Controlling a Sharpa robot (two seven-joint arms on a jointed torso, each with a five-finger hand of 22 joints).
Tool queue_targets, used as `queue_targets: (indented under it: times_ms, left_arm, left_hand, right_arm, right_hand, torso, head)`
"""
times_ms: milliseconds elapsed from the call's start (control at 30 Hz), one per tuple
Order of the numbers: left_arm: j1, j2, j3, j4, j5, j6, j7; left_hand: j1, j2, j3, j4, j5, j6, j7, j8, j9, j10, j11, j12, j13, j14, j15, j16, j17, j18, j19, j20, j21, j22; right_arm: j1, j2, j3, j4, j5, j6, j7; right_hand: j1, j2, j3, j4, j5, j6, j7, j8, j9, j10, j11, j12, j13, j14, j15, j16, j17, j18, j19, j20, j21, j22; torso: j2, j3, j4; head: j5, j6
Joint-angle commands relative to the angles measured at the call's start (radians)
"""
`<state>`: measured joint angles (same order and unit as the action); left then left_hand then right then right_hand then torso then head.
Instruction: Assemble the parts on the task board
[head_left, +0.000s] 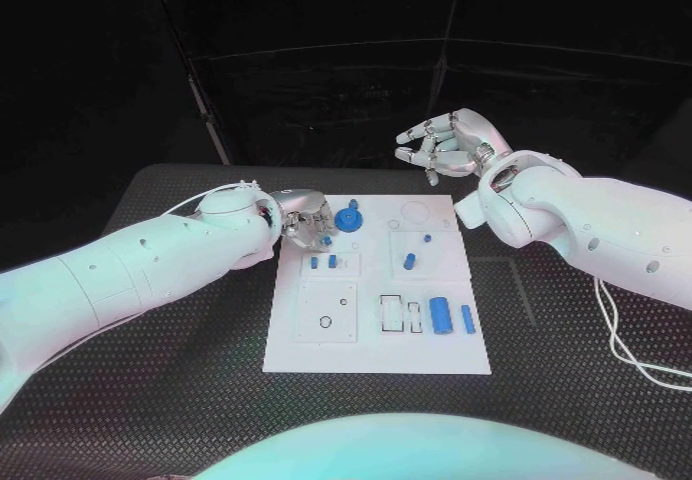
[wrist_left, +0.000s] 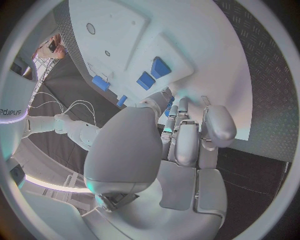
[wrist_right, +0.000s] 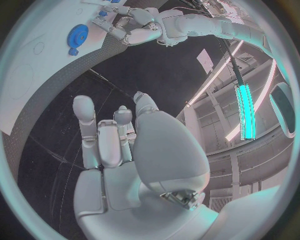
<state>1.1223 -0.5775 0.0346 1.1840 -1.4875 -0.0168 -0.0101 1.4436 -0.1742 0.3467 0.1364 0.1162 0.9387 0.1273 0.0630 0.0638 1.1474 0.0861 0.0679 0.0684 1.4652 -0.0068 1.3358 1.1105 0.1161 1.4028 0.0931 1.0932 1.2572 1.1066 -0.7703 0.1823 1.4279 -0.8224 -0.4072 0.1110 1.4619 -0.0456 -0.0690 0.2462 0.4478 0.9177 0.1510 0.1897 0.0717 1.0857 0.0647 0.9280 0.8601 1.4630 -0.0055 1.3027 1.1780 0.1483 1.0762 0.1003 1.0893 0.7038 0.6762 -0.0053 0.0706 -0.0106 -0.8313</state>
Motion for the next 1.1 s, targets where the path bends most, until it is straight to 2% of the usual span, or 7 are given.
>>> queue_targets:
  times_ms: [33, 167, 433, 667, 867, 1000, 1100]
  left_arm:
    - [0.001, -0.002, 0.001, 0.002, 0.004, -0.010, -0.008]
    - [0.001, -0.005, 0.001, 0.003, 0.004, -0.016, -0.009]
    - [0.000, -0.044, 0.004, 0.011, 0.019, -0.034, -0.005]
    - [0.000, -0.131, 0.016, 0.037, 0.279, -0.163, 0.059]
    - [-0.001, -0.205, 0.020, 0.078, 0.665, -0.272, 0.178]
    - [-0.007, -0.245, 0.021, 0.132, 0.908, -0.285, 0.260]
    - [-0.015, -0.273, 0.021, 0.185, 1.048, -0.275, 0.309]
  left_hand:
    - [-0.001, -0.006, -0.010, -0.004, -0.001, -0.015, -0.001, 0.000, 0.001, -0.029, 0.007, -0.006, -0.002, 0.022, 0.011, 0.001, -0.005, -0.016, 0.001, 0.010, -0.009, -0.002]
    - [0.003, -0.003, -0.024, -0.013, -0.001, -0.028, -0.001, 0.000, 0.001, -0.078, 0.017, -0.007, -0.004, 0.020, 0.019, -0.001, -0.014, -0.012, -0.006, 0.017, -0.031, -0.014]
    - [0.005, 0.008, -0.036, -0.019, 0.000, -0.018, 0.004, 0.007, 0.004, -0.090, 0.019, 0.000, -0.001, 0.018, 0.022, -0.002, -0.021, -0.009, -0.010, 0.021, -0.047, -0.022]
    - [0.027, 0.037, -0.001, -0.028, 0.002, 0.096, 0.011, 0.062, 0.021, 0.064, -0.015, 0.073, 0.025, 0.020, -0.005, 0.011, -0.004, -0.004, -0.017, 0.003, -0.067, -0.030]
    - [0.034, 0.029, 0.036, -0.045, 0.002, 0.138, 0.016, 0.076, 0.023, 0.090, -0.019, 0.079, 0.029, -0.039, -0.008, -0.102, -0.184, 0.028, -0.096, -0.004, -0.255, -0.141]
    - [0.016, 0.018, 0.052, -0.046, 0.001, 0.134, 0.024, 0.067, 0.016, 0.065, -0.009, 0.063, 0.023, -0.129, 0.003, -0.258, -0.398, 0.065, -0.209, 0.003, -0.498, -0.286]
    - [0.007, 0.018, 0.057, -0.047, 0.000, 0.133, 0.029, 0.063, 0.013, 0.049, -0.001, 0.059, 0.019, -0.178, 0.007, -0.348, -0.515, 0.066, -0.229, 0.008, -0.530, -0.305]
  right_arm:
    - [0.002, 0.000, 0.001, -0.003, -0.008, 0.009, -0.005]
    - [0.002, -0.001, 0.001, -0.015, -0.037, 0.025, -0.027]
    - [-0.001, -0.009, 0.000, -0.048, -0.265, 0.129, -0.123]
    - [-0.026, -0.047, 0.000, -0.017, -0.623, 0.194, -0.203]
    - [-0.057, -0.069, -0.001, 0.017, -0.837, 0.203, -0.256]
    - [-0.073, -0.073, -0.004, 0.035, -0.914, 0.205, -0.279]
    - [-0.086, -0.074, -0.006, 0.047, -0.949, 0.211, -0.292]
  right_hand:
    - [0.007, 0.006, 0.004, 0.007, -0.005, -0.009, 0.003, 0.008, -0.001, -0.048, 0.000, -0.096, -0.097, -0.002, -0.005, -0.031, -0.034, 0.020, -0.025, 0.000, -0.033, -0.045]
    - [0.017, 0.003, 0.011, 0.015, -0.037, -0.006, 0.001, 0.016, 0.001, -0.061, 0.000, -0.184, -0.173, -0.013, -0.006, -0.079, -0.085, 0.029, -0.045, -0.001, -0.073, -0.097]
    - [0.120, 0.005, 0.071, -0.022, -0.187, 0.048, 0.008, 0.028, 0.001, -0.083, 0.008, -0.454, -0.404, -0.007, 0.000, -0.141, -0.146, 0.031, -0.027, -0.002, -0.096, -0.120]
    - [0.139, -0.022, 0.119, -0.034, -0.203, 0.108, -0.012, 0.005, -0.004, -0.016, 0.001, -0.593, -0.549, 0.024, -0.007, -0.089, -0.080, 0.013, 0.042, -0.006, -0.023, -0.013]
    - [0.123, -0.041, 0.124, -0.025, -0.207, 0.108, -0.009, -0.015, -0.006, -0.012, 0.008, -0.631, -0.590, 0.030, -0.003, -0.071, -0.058, 0.006, 0.060, -0.004, 0.001, 0.021]
    - [0.114, -0.053, 0.124, -0.021, -0.210, 0.101, -0.004, -0.028, -0.006, -0.020, 0.014, -0.653, -0.612, 0.031, 0.002, -0.065, -0.052, 0.006, 0.062, -0.001, 0.005, 0.027]
    - [0.107, -0.061, 0.125, -0.018, -0.211, 0.094, 0.000, -0.039, -0.007, -0.030, 0.021, -0.670, -0.630, 0.031, 0.007, -0.063, -0.050, 0.005, 0.062, 0.003, 0.007, 0.028]
  torso:
    - [0.000, -0.0003, 0.0001]
    - [0.000, -0.0008, 0.0003]
    - [0.000, -0.0009, -0.0008]
    - [-0.001, -0.0015, -0.0004]
    - [0.000, -0.0017, -0.0025]
    - [-0.001, -0.0017, -0.0009]
    - [0.000, -0.0033, 0.0015]
  head:
    - [0.000, 0.001]
    - [-0.002, 0.002]
    - [-0.004, 0.009]
    - [-0.034, 0.025]
    - [-0.062, 0.041]
    - [-0.067, 0.044]
    - [-0.074, 0.045]
